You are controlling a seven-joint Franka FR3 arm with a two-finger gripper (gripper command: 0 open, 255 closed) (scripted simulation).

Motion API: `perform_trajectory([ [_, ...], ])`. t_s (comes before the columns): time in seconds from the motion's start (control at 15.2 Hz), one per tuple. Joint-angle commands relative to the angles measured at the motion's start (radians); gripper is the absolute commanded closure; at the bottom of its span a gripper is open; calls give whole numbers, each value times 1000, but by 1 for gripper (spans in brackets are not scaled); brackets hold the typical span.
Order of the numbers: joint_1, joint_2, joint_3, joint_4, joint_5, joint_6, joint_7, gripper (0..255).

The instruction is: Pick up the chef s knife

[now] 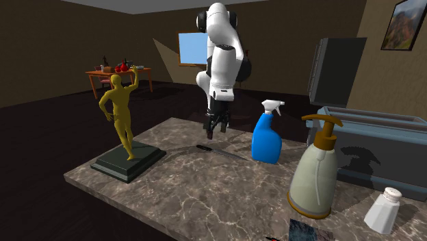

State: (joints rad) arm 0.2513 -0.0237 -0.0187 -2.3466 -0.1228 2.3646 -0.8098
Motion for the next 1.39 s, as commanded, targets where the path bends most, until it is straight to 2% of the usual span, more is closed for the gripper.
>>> perform_trajectory([
  [0.0,14,56,12,11,-2,58,-83,0],
  [0.07,19,78,18,19,-3,77,-112,0],
  [0.66,17,156,16,-3,-19,176,-95,0],
  [0.73,16,156,15,-2,-18,175,-97,255],
  [1.32,17,156,16,-3,-19,176,-95,255],
])
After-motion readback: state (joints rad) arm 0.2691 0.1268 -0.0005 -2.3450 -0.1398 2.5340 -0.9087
